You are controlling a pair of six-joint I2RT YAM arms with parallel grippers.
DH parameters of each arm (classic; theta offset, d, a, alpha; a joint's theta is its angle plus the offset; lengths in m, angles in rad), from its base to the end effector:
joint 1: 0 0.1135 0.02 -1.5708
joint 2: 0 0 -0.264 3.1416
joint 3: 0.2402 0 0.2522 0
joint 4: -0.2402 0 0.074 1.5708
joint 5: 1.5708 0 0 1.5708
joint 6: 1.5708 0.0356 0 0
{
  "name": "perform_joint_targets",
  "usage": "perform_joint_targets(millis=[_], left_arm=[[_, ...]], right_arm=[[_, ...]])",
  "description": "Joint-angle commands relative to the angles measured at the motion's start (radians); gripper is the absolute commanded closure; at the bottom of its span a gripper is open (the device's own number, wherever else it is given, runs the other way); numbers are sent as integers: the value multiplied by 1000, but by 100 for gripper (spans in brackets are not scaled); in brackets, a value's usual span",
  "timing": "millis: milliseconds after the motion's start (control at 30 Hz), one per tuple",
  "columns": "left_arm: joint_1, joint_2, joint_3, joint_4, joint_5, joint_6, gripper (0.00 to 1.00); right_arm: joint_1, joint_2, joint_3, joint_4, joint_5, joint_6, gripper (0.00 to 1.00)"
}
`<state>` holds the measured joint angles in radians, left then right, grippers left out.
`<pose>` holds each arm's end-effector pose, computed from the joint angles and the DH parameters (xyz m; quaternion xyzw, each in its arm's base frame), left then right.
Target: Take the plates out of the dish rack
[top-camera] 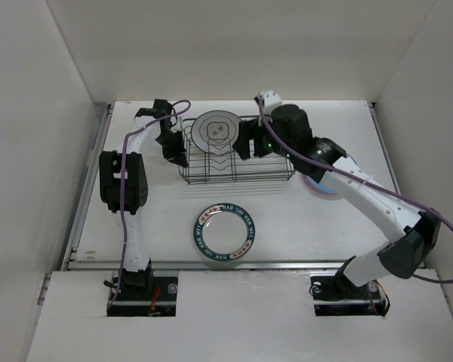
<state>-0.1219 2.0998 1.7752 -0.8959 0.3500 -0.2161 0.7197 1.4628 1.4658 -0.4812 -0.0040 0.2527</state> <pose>0.4366 -0.0658 0.2192 -0.0153 0.9700 -0.1979 0.1403 0.2508 0.2200 0.3863 -0.1987 0.8310 0.2443 0.4585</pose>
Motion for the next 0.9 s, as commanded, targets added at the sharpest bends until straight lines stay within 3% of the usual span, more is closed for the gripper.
perform_joint_targets(millis=[0,200,267,467,533,567,600,700,733,767,833,867], left_arm=[[50,-46,-45,-52,35,-95,100],[50,20,53,-90,24,-36,100],[50,60,117,-124,4,4,100],[50,129,236,-176,-49,66,100],[50,153,279,-187,-69,104,100],[50,163,291,-201,-97,118,100],[59,173,306,-219,-109,129,100],[59,197,328,-233,-108,147,100],[68,197,328,-233,-97,147,100],[68,197,328,-233,-86,147,100],[68,197,319,-233,-62,147,100],[68,197,319,-233,-62,147,100]], right_arm=[[-45,106,112,182,303,-61,21],[-71,468,375,196,288,-300,17],[-81,574,443,219,326,-311,14],[-120,734,591,278,345,-302,14],[-140,734,591,291,277,-302,17],[-140,734,591,300,251,-302,21],[-153,734,579,300,201,-302,35],[-163,679,516,340,129,-302,53],[-172,660,475,351,83,-302,72],[-172,622,452,365,67,-293,82],[-183,588,415,400,29,-293,98],[-193,576,401,400,13,-293,100]])
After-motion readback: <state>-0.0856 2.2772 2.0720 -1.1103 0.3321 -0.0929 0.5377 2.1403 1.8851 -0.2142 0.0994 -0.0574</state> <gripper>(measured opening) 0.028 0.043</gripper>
